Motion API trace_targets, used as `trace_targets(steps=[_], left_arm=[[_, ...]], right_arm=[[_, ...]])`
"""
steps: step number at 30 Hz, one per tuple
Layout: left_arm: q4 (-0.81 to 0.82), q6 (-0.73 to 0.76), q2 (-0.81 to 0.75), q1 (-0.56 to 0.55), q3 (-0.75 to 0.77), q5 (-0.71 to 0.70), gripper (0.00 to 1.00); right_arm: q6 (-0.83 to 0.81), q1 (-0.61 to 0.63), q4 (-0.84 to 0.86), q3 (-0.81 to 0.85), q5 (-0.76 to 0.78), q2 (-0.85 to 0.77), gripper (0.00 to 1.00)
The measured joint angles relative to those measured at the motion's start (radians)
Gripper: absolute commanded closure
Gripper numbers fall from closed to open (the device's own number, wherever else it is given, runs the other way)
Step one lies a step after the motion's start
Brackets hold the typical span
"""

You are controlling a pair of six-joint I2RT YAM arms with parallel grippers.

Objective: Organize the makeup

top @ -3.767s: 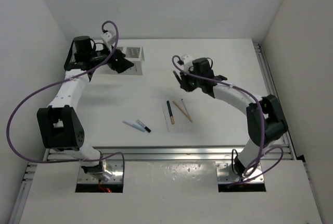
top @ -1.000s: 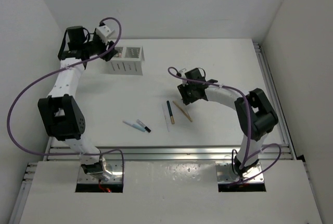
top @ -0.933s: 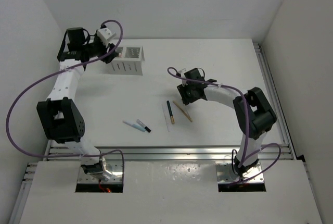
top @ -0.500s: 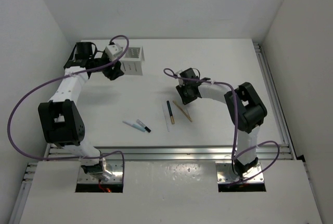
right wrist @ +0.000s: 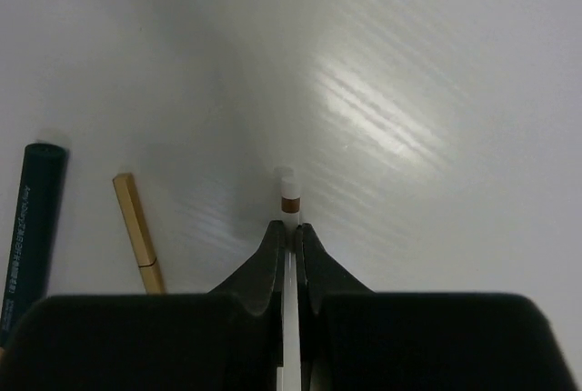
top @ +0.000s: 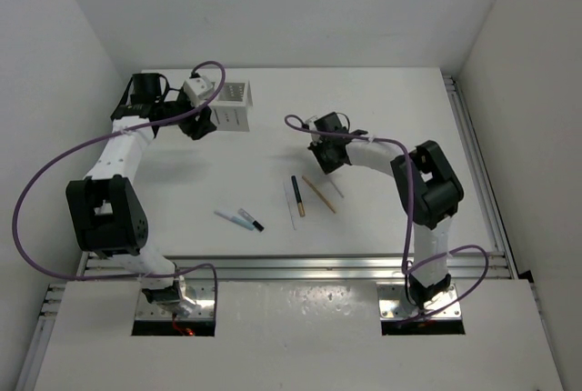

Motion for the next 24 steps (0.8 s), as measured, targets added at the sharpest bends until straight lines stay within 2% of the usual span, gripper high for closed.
trace_targets(steps=[5, 8, 10, 17, 19, 24], left_arm=[[0.000, -0.002, 0.000, 0.000, 0.000, 0.000, 0.37], [0.000, -0.004, 0.000, 0.000, 0.000, -0.005, 0.37], [0.000, -0.004, -0.002, 0.000, -0.005, -0.011, 0.37], [0.000, -0.003, -0.027, 0.009, -0.055, -0.026, 0.37], [-0.001, 0.001, -0.031, 0.013, -0.061, -0.025, 0.37], [0.003, 0.004, -0.032, 0.013, -0.062, -0.017, 0.36]], right_arm=[[-0.060, -0.025, 0.100, 0.062, -0.059, -0.002, 1.00], [-0.049, -0.031, 0.336, 0.088, -0.120, -0.006, 1.00], [-0.014, -0.029, 0.552, 0.127, -0.156, 0.010, 1.00], [0.163, -0.005, 1.004, 0.643, -0.179, 0.308, 1.00], [0.196, 0.009, 1.050, 0.747, -0.182, 0.381, 1.00], [0.246, 0.053, 1.040, 0.959, -0.194, 0.534, 1.00]])
